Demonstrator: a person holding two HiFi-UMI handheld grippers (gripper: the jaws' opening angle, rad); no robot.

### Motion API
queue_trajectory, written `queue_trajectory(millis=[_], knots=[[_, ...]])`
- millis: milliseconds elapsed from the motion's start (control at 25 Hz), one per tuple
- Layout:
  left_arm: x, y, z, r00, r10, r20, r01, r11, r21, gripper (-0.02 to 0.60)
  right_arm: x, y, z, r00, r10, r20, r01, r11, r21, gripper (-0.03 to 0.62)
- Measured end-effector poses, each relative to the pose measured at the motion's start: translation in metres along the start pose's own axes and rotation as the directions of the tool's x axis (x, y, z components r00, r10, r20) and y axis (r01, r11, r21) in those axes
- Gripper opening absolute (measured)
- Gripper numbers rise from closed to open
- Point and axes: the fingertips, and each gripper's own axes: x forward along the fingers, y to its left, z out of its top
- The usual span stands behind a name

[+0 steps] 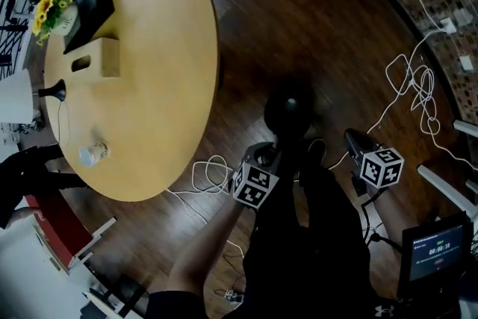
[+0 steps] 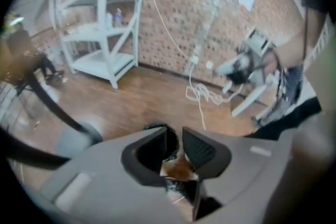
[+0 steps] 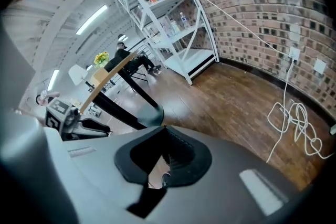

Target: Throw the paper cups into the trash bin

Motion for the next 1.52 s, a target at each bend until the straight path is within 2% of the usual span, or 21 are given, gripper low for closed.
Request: queue_trajectory(millis=[80,160,240,320,400,480,600,720,800,920,1040,1160,1240,1400,1520], knots=[[-0.061,-0.025,0.019,0.999,0.01,0.034,-0.008,0.998,-0.055,0.084,-0.025,0.03,0.005,1.0,0.01,-0.014,-0.011,1.0,-0.004,0.01],[-0.101,-0.024,0.055,0.993,0.046,0.111,-0.037,0.995,-0.09,0.061,-0.032,0.059,0.039,0.999,0.043,0.024,-0.042,0.997,-0.063,0.011],[-0.133,-0.019,0.096,0.971,0.078,0.228,-0.053,0.992,-0.114,0.057,-0.04,0.088,0.083,0.993,0.081,0.089,-0.07,0.99,-0.12,0.011],[-0.169,-0.031,0.12,0.942,0.076,0.327,-0.036,0.991,-0.125,0.054,-0.064,0.12,0.105,0.983,0.108,0.147,-0.088,0.987,-0.138,0.011],[-0.198,-0.048,0.128,0.918,0.065,0.392,-0.024,0.994,-0.108,0.037,-0.089,0.147,0.113,0.973,0.112,0.203,-0.085,0.986,-0.14,0.011],[-0.218,-0.062,0.13,0.902,0.051,0.429,-0.02,0.997,-0.075,0.034,-0.108,0.165,0.114,0.962,0.103,0.253,-0.072,0.989,-0.129,0.01],[-0.242,-0.075,0.128,0.884,0.06,0.463,-0.029,0.997,-0.074,0.034,-0.129,0.183,0.11,0.951,0.11,0.289,-0.083,0.991,-0.106,0.01],[-0.265,-0.083,0.125,0.86,0.11,0.499,-0.054,0.991,-0.126,0.034,-0.146,0.2,0.101,0.948,0.144,0.283,-0.108,0.985,-0.138,0.01],[-0.278,-0.091,0.128,0.84,0.144,0.522,-0.06,0.983,-0.176,0.034,-0.156,0.212,0.101,0.938,0.191,0.289,-0.144,0.974,-0.177,0.01],[-0.282,-0.108,0.134,0.814,0.215,0.539,-0.089,0.964,-0.251,0.034,-0.177,0.221,0.106,0.903,0.291,0.315,-0.222,0.946,-0.237,0.011],[-0.277,-0.147,0.142,0.783,0.275,0.558,-0.095,0.94,-0.329,0.034,-0.213,0.209,0.1,0.876,0.357,0.324,-0.274,0.922,-0.275,0.011],[-0.268,-0.197,0.145,0.758,0.32,0.568,-0.108,0.921,-0.374,0.034,-0.249,0.184,0.082,0.875,0.373,0.309,-0.293,0.915,-0.276,0.01],[-0.26,-0.225,0.137,0.757,0.357,0.547,-0.143,0.908,-0.394,0.034,-0.264,0.164,0.065,0.886,0.367,0.283,-0.302,0.92,-0.248,0.01],[-0.257,-0.258,0.117,0.777,0.397,0.488,-0.194,0.889,-0.414,0.034,-0.28,0.142,0.035,0.893,0.376,0.248,-0.336,0.923,-0.189,0.01],[-0.262,-0.27,0.118,0.768,0.427,0.478,-0.216,0.875,-0.434,0.034,-0.295,0.145,0.026,0.881,0.4,0.252,-0.355,0.912,-0.206,0.011]])
